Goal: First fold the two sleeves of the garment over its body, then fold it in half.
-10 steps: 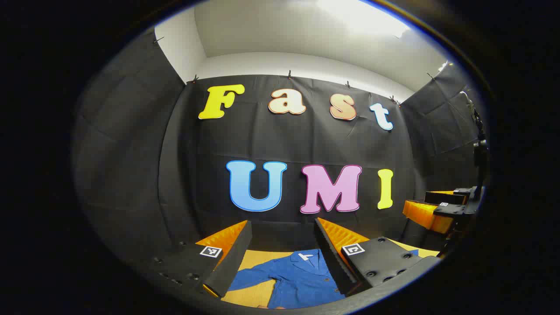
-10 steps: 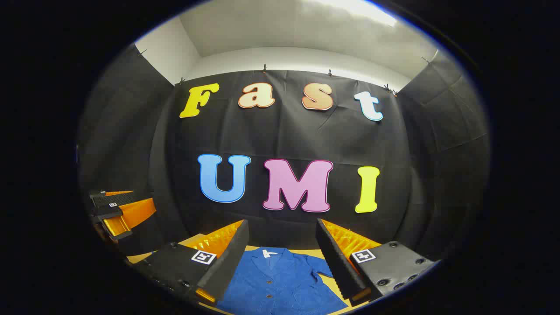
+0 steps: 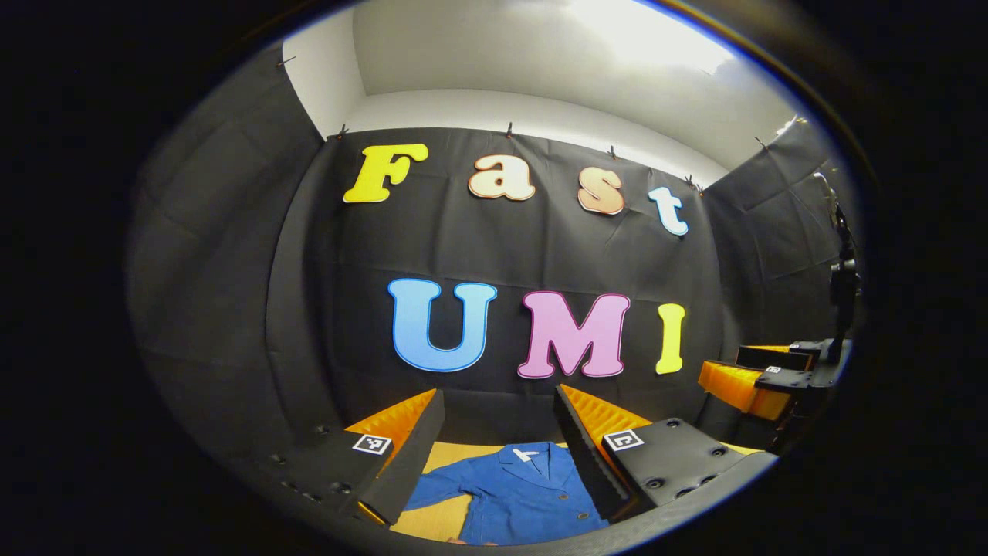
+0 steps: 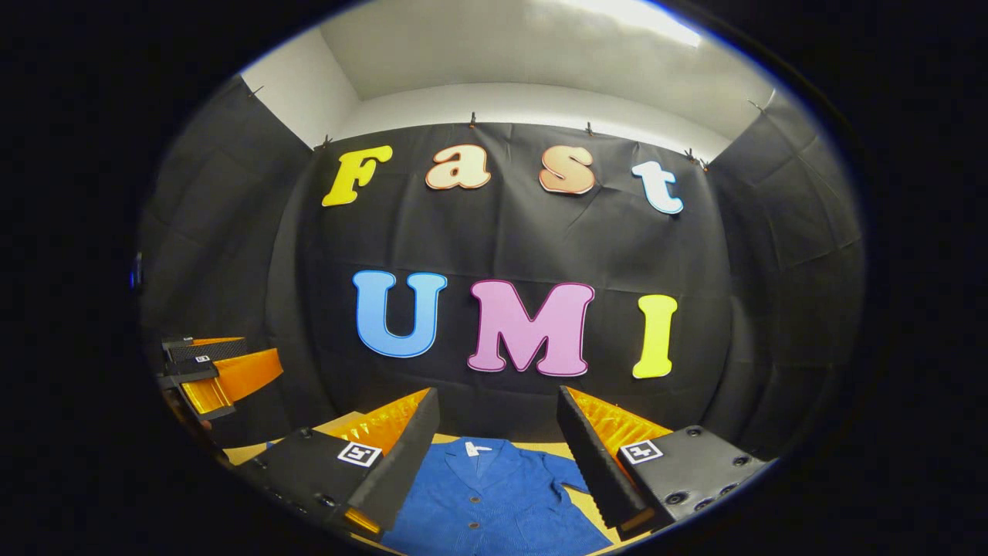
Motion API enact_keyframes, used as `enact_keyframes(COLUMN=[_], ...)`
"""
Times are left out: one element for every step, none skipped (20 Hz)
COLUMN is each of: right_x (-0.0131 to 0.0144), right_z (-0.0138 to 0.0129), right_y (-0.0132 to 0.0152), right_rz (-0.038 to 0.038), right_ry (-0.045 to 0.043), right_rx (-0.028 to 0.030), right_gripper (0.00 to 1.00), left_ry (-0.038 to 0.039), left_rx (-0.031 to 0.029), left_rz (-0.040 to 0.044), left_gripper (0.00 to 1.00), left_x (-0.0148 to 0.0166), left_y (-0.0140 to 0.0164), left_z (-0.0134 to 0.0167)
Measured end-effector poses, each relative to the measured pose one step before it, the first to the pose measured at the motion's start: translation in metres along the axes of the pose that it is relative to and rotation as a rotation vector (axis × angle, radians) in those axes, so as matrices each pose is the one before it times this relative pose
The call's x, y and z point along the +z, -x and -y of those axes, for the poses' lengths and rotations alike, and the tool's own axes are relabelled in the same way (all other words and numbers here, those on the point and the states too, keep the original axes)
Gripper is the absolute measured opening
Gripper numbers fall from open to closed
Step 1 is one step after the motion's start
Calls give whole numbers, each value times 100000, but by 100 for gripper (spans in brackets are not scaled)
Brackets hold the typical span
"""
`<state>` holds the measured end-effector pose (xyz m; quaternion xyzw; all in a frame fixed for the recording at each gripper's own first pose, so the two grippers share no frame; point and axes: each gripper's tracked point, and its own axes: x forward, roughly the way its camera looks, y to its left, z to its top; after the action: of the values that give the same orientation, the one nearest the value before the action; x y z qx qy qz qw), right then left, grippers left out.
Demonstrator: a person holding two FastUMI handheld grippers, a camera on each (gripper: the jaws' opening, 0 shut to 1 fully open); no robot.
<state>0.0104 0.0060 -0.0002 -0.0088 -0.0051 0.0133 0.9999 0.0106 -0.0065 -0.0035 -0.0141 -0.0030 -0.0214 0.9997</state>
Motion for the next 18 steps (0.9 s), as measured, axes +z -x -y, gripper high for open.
enact_keyframes(right_x=[-37, 48, 53, 116, 30, -183, -46, -91, 21, -116, -2, -110, -82, -25, -48, 4, -159, 68], right_z=[-297, -233, -108, 90, 43, -138, -49, 13, 26, 133, -6, -76, 20, 37, -27, -50, 88, 181], right_y=[-216, -134, 26, 77, -7, -85, 25, -5, 7, -52, 152, 94, 138, 195, 162, 181, 121, 134], right_rz=[55, 52, 201, 385, 213, -318, -497, -311, -253, -492, -314, -216, -126, -170, -233, -330, -169, -132], right_ry=[-274, 27, 449, 614, 477, 292, 43, -242, -173, -332, -385, -436, -55, 66, 65, 163, 245, 185], right_rx=[825, 544, 94, -125, -9, 145, 63, -88, -379, -466, -200, -348, -175, -186, 33, -3, -347, -493], right_gripper=[96, 96, 96, 96, 96, 96, 96, 96, 96, 91, 91, 91, 91, 91, 91, 91, 91, 91], left_ry=[-267, -146, 9, 14, -116, -269, -126, 103, 48, -341, -716, -1134, -994, -696, -276, -147, -467, -673], left_rx=[-27, 126, -125, -456, -284, 283, 375, 290, 277, 278, 594, 830, 535, 261, -178, -139, 343, 544], left_rz=[270, 239, 209, 215, 260, 95, -6, 29, -83, -179, -80, -132, 45, -197, -430, -596, -542, -226], left_gripper=[82, 82, 82, 82, 82, 82, 82, 82, 82, 82, 82, 82, 82, 82, 82, 82, 82, 82], left_x=[85, 116, -75, 40, -49, 4, -101, 36, -78, 43, -99, -55, 63, -81, -121, -18, -169, 2], left_y=[-74, -49, -9, 63, -144, -94, -174, -120, 26, 6, 78, 12, 106, 5, 44, 58, -76, 1], left_z=[-85, 36, 30, 204, 34, -39, -142, -36, -6, -17, -121, -214, -144, -26, 95, 203, -47, -45])
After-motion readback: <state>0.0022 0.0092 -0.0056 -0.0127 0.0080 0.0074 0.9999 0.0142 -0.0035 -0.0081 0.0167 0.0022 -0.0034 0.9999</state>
